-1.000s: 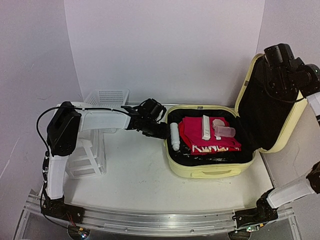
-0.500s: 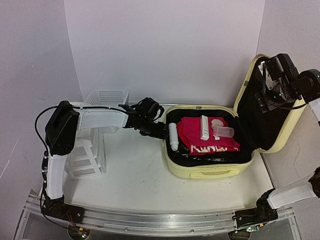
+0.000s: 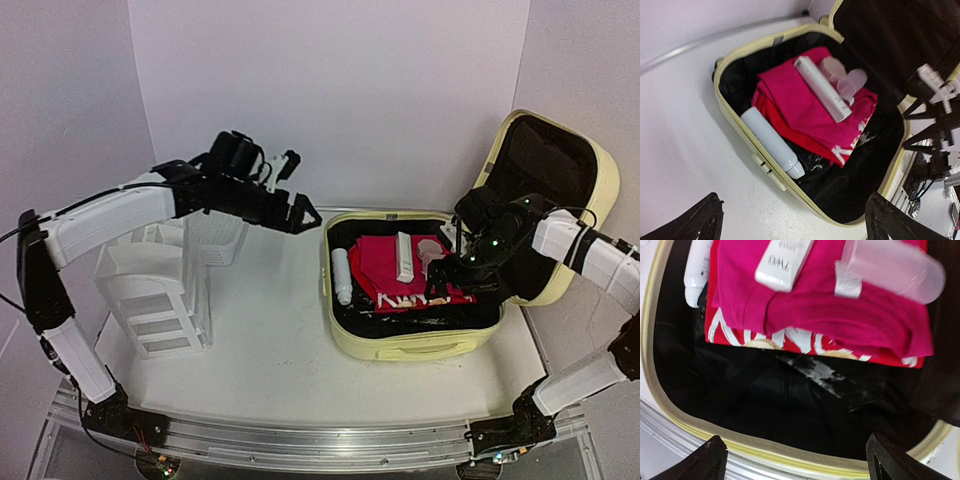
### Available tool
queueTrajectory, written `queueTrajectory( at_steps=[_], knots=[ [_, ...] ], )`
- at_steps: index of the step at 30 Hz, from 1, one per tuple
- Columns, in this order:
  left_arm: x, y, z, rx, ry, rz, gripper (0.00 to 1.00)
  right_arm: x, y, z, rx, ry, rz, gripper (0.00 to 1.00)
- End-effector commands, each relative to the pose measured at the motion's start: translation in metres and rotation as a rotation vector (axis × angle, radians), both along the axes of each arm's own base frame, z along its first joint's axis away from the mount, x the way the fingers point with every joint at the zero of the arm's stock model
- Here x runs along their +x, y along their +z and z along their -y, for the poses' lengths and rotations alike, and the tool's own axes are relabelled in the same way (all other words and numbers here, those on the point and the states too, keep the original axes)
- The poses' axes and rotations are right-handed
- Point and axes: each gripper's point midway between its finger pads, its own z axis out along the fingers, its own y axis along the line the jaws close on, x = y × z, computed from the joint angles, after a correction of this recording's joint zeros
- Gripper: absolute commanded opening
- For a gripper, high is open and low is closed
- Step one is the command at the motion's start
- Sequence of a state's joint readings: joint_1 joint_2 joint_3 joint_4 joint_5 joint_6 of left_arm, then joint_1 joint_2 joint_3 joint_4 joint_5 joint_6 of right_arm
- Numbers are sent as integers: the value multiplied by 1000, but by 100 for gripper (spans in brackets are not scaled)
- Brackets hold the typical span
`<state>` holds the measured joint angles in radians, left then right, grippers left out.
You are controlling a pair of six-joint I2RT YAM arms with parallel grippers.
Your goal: Open, take out, and arrange the luggage
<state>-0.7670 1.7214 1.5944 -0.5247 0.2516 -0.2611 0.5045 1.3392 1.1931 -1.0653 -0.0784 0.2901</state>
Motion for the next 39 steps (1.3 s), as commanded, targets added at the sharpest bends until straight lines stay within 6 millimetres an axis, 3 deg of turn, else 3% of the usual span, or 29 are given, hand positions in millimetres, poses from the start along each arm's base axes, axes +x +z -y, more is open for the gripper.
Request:
queueTrajectory(
  at_steps=[1, 3, 6, 8, 10, 12, 14, 19, 28, 32, 39],
  knots=[
    [-14, 72, -53, -24, 51, 168, 99, 7, 10, -23, 145, -8, 31, 98],
    [-12, 76, -94, 77, 156, 222, 99, 6, 6, -22, 144, -11, 23, 98],
    [-2, 66, -173, 296, 412, 211, 99, 6, 4, -23, 150, -8, 29, 98],
    [-8, 52, -220, 430, 537, 137, 95, 9, 2, -25, 155, -11, 28, 98],
    [-14, 44, -247, 475, 603, 82, 88, 12, 0, -29, 166, -12, 17, 98],
    [-19, 34, -259, 464, 628, 28, 78, 14, -2, -34, 178, -11, 7, 98],
    [-21, 24, -264, 446, 644, -21, 68, 16, -3, -37, 185, -8, 4, 98],
    [-27, -1, -251, 400, 618, -139, 58, 19, -4, -40, 189, -11, -3, 98],
    [-19, -43, -228, 426, 530, -262, 57, 12, -12, -43, 185, -12, -17, 98],
    [-25, -49, -209, 383, 431, -314, 50, 7, -9, -58, 169, 36, 4, 98],
    [-50, -48, -193, 308, 343, -358, 41, 8, -5, -89, 135, 117, 33, 98]
  ],
)
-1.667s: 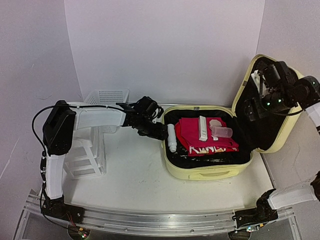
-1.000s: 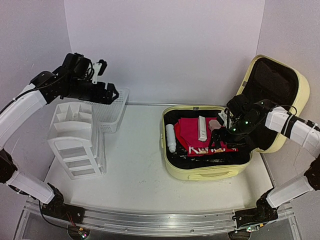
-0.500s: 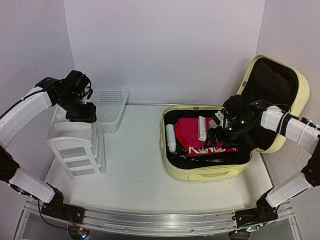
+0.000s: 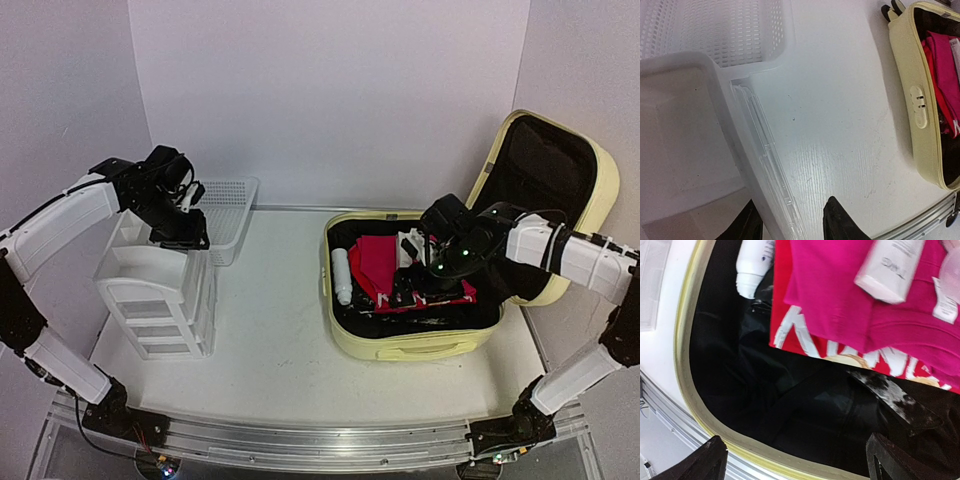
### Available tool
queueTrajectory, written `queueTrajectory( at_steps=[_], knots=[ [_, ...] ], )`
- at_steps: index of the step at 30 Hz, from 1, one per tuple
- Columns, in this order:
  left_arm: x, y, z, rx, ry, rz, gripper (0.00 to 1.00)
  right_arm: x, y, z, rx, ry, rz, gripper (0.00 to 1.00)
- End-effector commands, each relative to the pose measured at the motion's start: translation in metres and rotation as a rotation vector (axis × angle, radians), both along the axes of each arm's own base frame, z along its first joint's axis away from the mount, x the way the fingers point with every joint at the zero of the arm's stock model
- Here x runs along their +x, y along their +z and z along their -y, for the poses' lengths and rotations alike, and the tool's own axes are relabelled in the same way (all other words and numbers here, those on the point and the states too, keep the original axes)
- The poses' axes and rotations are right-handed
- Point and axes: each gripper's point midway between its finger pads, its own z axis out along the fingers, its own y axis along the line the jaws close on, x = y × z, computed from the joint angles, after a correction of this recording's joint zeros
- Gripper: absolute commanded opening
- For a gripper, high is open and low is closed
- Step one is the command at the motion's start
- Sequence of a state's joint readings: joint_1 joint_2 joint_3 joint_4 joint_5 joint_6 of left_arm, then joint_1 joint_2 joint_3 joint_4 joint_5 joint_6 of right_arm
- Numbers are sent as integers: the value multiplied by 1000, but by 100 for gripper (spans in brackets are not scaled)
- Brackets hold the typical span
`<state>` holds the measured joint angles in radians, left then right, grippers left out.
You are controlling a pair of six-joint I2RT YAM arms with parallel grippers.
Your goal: Open, take out, and arrange the luggage
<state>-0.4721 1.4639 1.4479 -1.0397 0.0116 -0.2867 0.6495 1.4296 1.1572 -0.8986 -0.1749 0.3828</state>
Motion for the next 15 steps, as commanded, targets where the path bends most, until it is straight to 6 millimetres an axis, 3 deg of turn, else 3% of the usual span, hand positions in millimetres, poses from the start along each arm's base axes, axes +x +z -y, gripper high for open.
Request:
queueTrajectory(
  at_steps=[1, 9, 15],
  knots=[
    [-42, -8, 25, -127, -105, -127, 42, 16, 18, -29, 22, 33, 81, 98],
    [-67, 0, 58, -282, -200, -162, 41, 21, 25, -101, 129, 117, 96, 98],
    [-67, 33, 80, -406, -294, -87, 57, 23, 30, -147, 259, 137, 89, 98]
  ],
)
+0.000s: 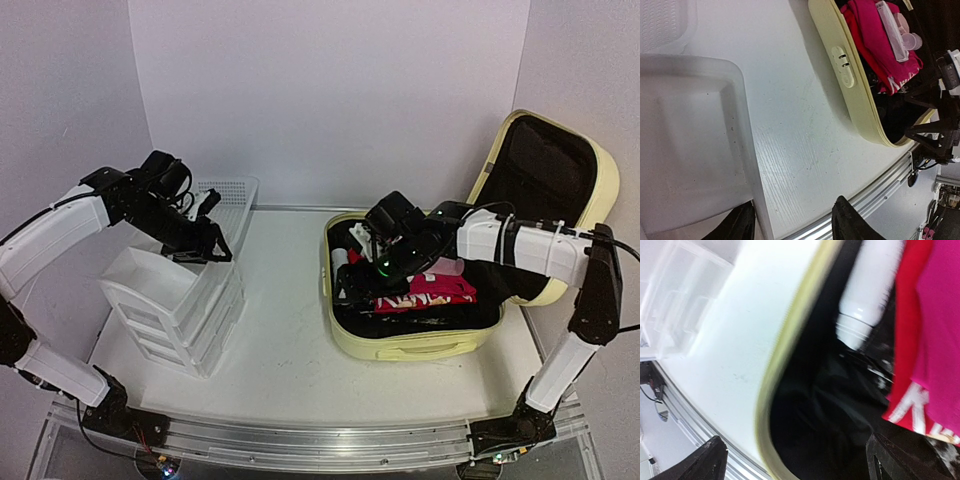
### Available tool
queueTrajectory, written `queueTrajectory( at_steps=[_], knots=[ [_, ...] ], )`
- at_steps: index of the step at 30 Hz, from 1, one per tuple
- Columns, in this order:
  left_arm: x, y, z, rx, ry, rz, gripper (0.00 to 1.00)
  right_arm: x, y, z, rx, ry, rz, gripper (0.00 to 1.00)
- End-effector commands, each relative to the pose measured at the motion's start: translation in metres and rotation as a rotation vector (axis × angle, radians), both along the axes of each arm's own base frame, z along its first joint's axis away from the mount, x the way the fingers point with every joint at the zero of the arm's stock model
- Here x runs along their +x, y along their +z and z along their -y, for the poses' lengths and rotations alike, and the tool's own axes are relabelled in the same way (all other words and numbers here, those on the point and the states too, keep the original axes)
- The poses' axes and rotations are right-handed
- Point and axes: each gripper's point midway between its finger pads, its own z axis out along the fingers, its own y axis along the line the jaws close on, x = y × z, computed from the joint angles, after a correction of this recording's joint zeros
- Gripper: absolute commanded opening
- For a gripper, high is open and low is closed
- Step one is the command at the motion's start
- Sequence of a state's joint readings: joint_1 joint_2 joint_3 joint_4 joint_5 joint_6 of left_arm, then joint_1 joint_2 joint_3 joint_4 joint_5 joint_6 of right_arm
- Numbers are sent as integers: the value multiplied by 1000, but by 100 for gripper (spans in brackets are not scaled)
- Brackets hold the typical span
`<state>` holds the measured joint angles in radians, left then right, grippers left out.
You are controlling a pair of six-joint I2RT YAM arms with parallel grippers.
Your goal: Open, take out, and arrange the luggage
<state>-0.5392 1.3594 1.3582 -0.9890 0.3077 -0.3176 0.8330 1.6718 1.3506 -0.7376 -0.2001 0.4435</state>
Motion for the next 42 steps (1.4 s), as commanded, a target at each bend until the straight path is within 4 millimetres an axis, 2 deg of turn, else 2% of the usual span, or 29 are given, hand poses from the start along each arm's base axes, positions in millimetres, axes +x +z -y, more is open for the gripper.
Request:
queueTrajectory(
  at_steps=[1, 6, 9, 12, 15, 18, 20, 21, 26, 29, 32, 37, 42],
  knots=[
    [-12, 24, 28, -160, -103, -3, 60, 14, 28, -42, 165, -8, 30, 98],
    [-10, 51, 44, -248, -160, 28, 74, 11, 31, -60, 215, -13, 10, 98],
    [-8, 80, 30, -236, -152, 156, 80, 5, 33, -75, 249, 6, 1, 98],
    [-4, 109, -12, -174, -53, 283, 87, -1, 35, -94, 294, 20, -19, 98],
    [-1, 119, -70, -5, 112, 389, 95, -7, 39, -119, 356, 45, -38, 98],
    [6, 120, -129, 124, 303, 430, 99, -12, 39, -138, 403, 73, -60, 98],
    [9, 112, -155, 116, 395, 398, 100, -13, 36, -146, 411, 79, -72, 98],
    [11, 104, -162, 95, 422, 364, 100, -14, 35, -148, 415, 81, -81, 98],
    [20, 61, -170, -89, 457, 192, 99, -18, 37, -149, 425, 87, -79, 98],
    [18, 61, -153, -269, 409, 185, 99, -19, 36, -144, 417, 82, -65, 98],
    [19, 51, -141, -383, 377, 136, 99, -20, 36, -144, 417, 83, -69, 98],
    [24, 23, -135, -442, 378, -2, 100, -21, 35, -144, 415, 91, -65, 98],
    [14, 20, -118, -559, 307, -67, 96, -21, 37, -147, 421, 96, -65, 98]
  ],
)
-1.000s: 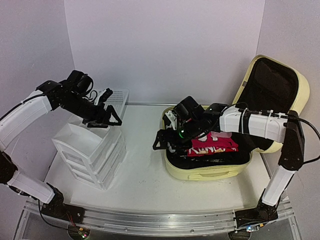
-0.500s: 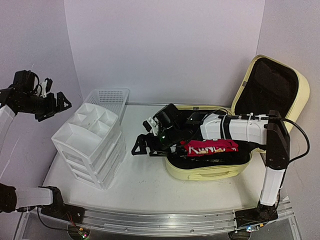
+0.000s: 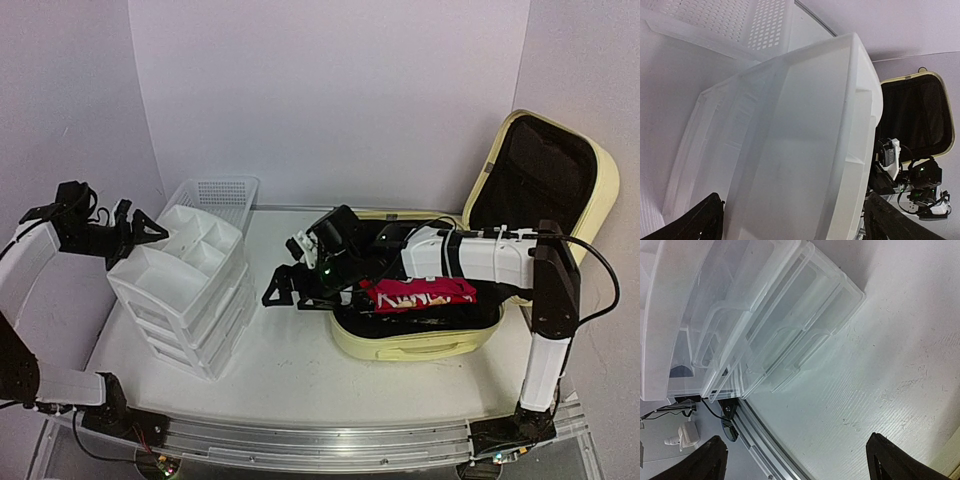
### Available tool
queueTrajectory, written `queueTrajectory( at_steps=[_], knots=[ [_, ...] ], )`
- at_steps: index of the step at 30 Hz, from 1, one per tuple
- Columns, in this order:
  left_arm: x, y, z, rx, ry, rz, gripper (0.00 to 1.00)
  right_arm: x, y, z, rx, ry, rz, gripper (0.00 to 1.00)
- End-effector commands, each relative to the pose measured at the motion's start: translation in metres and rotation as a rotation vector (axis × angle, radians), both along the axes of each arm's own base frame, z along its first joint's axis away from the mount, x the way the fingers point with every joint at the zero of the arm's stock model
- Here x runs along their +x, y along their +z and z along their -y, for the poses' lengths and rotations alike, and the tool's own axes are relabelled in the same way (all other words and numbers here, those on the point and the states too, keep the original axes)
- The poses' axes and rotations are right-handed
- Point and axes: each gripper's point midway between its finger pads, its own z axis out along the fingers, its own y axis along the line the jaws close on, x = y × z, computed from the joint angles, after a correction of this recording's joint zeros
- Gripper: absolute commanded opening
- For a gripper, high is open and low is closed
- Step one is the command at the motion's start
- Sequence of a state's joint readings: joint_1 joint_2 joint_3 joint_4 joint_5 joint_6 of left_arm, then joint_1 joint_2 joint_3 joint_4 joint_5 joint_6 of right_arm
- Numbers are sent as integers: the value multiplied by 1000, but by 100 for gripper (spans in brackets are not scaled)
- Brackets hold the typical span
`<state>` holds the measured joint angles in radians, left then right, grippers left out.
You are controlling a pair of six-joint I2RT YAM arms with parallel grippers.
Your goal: Open, take out, and arrange the luggage
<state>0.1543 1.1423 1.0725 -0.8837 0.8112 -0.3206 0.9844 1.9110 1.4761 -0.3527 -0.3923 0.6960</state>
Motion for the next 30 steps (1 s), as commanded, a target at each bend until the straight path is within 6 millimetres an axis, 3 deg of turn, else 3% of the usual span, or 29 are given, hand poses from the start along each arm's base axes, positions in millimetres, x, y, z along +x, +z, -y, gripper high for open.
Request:
queueTrajectory(
  at_steps=[1, 4, 8, 12, 14, 16, 19, 27, 30],
  knots=[
    [-9, 13, 21, -150, -92, 26, 95, 2, 33, -11, 88, 9, 50, 98],
    [-14, 4, 23, -172, -95, -2, 91, 8, 32, -17, 98, -19, 28, 98],
    [-18, -11, 24, -191, -83, -51, 81, 15, 33, -40, 185, -88, -97, 98],
    [-19, -20, 16, -123, -34, -49, 80, 17, 36, -65, 319, -116, -220, 98],
    [-20, -18, 13, -92, -24, -20, 85, 19, 35, -72, 352, -125, -248, 96],
    [-24, -8, 15, -78, -42, 34, 92, 22, 35, -72, 358, -142, -244, 94],
    [-30, -4, 13, -41, -42, 84, 93, 30, 36, -71, 358, -161, -219, 94],
    [-42, -26, 21, -129, -40, -30, 90, 80, 36, -72, 355, -197, -210, 95],
    [-43, -25, 21, -146, -10, -48, 95, 97, 34, -66, 320, -197, -210, 96]
  ],
)
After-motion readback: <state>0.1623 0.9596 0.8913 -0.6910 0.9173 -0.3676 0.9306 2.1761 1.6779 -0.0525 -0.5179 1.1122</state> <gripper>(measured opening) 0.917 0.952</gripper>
